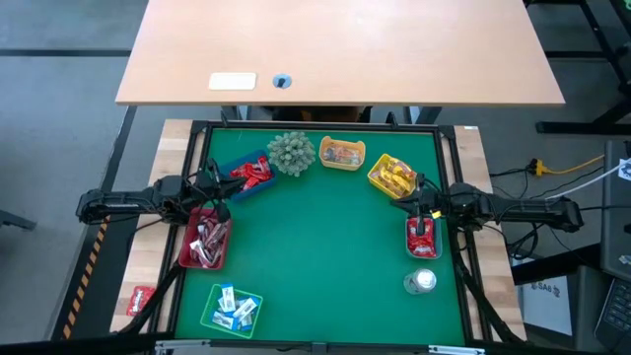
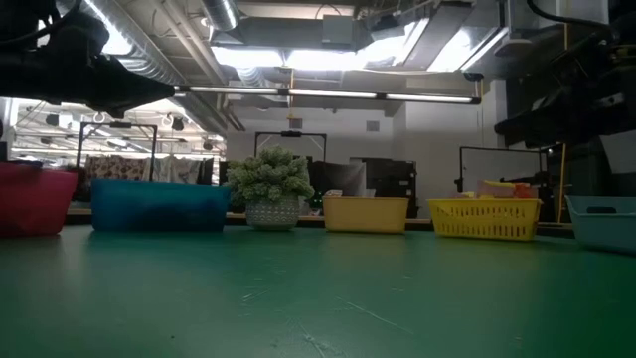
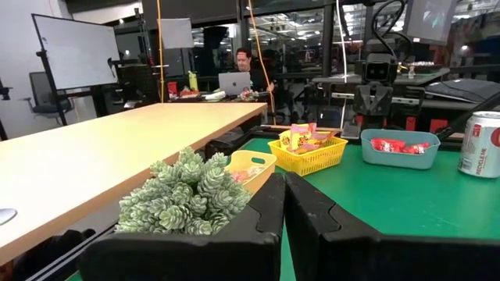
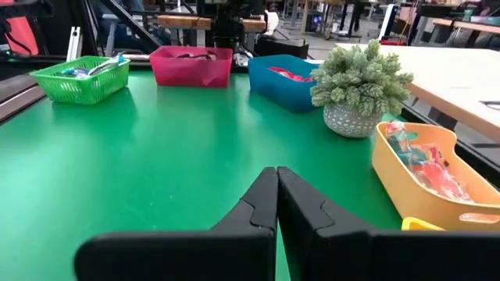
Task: Sort candy
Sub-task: Return to Home Position
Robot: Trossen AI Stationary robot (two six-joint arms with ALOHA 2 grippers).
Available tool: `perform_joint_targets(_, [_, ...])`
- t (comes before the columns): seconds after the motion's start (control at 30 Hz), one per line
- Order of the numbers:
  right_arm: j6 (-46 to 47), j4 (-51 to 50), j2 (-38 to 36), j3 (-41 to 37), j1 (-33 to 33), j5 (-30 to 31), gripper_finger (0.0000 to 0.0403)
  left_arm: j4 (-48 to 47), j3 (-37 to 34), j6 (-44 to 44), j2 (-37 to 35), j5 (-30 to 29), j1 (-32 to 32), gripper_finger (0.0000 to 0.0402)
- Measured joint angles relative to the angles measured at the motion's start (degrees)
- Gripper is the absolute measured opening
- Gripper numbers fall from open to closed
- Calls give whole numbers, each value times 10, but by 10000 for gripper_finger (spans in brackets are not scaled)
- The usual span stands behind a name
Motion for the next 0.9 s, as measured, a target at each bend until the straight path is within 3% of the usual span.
perform_joint_targets(0.37, [0, 0, -103, 0, 0, 0, 7, 0, 0, 0, 0, 0, 0, 0])
perform_joint_targets(0.9, [0, 1, -102, 0, 0, -4, 7, 0, 0, 0, 0, -1, 0, 0])
